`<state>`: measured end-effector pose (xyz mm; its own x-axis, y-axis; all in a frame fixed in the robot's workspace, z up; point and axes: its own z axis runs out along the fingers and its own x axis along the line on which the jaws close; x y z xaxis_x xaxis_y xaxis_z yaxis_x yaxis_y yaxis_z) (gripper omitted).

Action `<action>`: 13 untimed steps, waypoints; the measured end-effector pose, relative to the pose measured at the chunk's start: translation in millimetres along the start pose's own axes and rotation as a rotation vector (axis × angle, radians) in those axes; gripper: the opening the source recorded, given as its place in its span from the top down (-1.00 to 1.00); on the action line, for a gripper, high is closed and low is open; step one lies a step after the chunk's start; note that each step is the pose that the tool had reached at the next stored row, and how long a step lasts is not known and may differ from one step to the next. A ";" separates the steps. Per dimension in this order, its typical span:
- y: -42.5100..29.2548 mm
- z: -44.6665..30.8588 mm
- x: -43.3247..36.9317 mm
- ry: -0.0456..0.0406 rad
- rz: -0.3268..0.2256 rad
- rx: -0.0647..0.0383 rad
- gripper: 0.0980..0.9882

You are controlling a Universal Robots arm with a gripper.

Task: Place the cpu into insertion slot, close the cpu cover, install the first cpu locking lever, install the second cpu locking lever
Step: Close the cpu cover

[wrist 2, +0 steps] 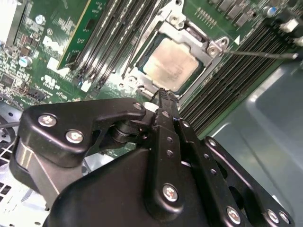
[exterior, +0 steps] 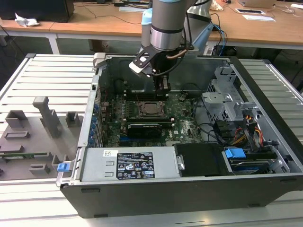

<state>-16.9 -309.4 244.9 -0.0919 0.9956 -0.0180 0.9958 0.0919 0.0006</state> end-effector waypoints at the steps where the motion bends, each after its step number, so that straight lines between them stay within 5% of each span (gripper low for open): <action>1: -1.7 0.0 0.2 0.0000 0.000 0.000 0.98; 13: -16.5 -0.1 1.5 -0.0002 0.000 0.000 0.98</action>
<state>-33.4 -309.4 245.0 -0.0919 0.9956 -0.0181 0.9958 0.0919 0.0005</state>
